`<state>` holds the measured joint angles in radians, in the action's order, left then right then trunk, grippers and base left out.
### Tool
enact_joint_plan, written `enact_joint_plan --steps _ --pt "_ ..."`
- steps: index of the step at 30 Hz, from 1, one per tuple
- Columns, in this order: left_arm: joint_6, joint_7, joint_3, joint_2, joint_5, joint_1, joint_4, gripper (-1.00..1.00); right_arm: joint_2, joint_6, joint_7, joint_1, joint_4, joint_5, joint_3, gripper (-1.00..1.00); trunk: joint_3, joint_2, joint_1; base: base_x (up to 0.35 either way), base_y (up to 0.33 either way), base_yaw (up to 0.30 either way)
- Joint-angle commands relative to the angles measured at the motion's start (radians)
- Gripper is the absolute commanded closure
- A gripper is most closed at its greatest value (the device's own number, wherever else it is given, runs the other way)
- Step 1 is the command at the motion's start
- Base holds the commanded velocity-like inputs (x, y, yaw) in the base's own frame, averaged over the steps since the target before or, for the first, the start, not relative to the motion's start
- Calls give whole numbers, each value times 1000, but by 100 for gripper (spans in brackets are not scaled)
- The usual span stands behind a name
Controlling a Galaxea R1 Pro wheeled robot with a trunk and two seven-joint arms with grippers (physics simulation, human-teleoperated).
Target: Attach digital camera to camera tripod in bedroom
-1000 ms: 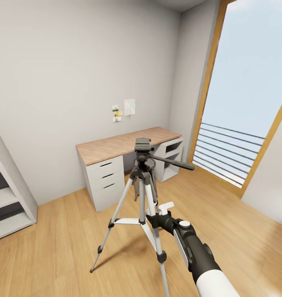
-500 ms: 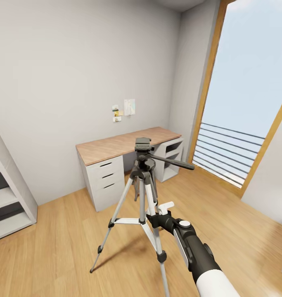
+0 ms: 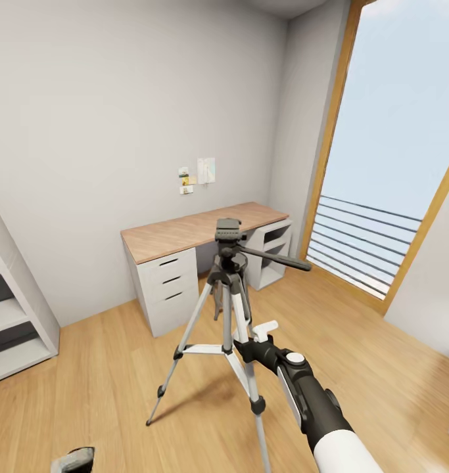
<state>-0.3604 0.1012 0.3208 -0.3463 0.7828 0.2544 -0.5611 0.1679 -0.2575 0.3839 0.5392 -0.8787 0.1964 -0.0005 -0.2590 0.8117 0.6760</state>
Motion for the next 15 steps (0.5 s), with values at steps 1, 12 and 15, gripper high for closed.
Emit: enact_joint_plan --steps 1,12,15 --pt "-43 19 7 -22 16 2 -72 100 0 -3 5 1 -2 5 -1 100 -2 1 0 0 0 0" --pt "-619 360 -164 -96 32 165 -679 100 -1 2 9 1 0 33 -1 100 -2 1 0 0 0 0" --pt "-658 387 -193 -89 36 305 -702 100 -1 1 9 1 0 34 -1 100 -2 1 0 0 0 0"
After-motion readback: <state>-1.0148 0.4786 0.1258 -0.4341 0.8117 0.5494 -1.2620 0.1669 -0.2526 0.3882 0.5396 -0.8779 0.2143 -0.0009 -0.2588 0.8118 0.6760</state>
